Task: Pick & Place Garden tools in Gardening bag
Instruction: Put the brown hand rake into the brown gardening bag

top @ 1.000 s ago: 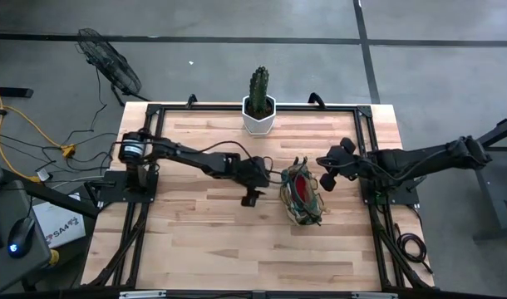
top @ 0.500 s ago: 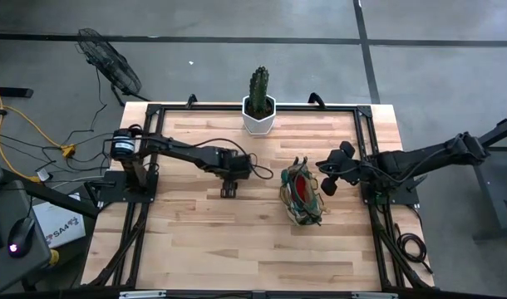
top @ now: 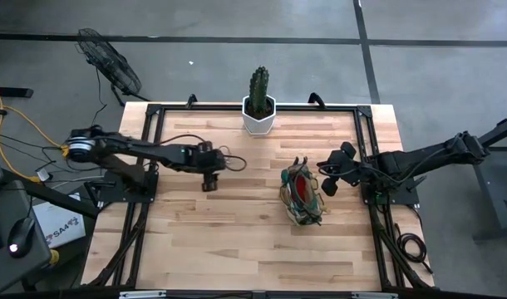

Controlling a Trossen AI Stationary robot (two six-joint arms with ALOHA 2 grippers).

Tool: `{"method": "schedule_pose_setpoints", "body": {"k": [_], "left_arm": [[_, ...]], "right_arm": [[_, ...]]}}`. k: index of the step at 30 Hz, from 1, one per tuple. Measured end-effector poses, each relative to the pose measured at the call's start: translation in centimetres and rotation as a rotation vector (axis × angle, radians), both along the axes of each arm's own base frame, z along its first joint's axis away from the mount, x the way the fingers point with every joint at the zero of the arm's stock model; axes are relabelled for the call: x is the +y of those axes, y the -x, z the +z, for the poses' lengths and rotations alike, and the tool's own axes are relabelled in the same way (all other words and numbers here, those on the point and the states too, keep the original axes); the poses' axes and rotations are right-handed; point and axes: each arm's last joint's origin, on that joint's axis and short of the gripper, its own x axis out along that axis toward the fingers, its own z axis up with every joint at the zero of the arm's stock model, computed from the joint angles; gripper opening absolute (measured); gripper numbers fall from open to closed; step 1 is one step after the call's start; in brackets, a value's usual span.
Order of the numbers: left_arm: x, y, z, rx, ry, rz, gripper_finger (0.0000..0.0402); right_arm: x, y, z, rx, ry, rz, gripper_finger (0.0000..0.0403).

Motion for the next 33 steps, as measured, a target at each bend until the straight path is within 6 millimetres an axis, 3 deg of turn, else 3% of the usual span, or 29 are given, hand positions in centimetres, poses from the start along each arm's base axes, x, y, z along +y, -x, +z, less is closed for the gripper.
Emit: {"method": "schedule_pose_setpoints", "body": {"k": [7, 18, 26, 33], "left_arm": [[2.3, 3.0, -0.2, -0.007, -0.03, 0.075, 0.0218], [6.8, 4.7, -0.5, 0.004, 0.042, -0.019, 0.0218], [7.4, 4.7, -1.0, 0.039, 0.022, -0.127, 0.0218], [7.8, 4.4, -2.5, 0.133, 0.006, -0.097, 0.0218]], "right_arm": [[0.0, 0.0, 0.0, 0.0, 0.002, 0.003, 0.0003], [0.0, 0.0, 0.0, 0.01, 0.008, 0.008, 0.0003], [0.0, 0.0, 0.0, 0.011, 0.007, 0.01, 0.0003], [0.0, 0.1, -0.1, 0.025, 0.016, 0.023, 0.0003]]}}
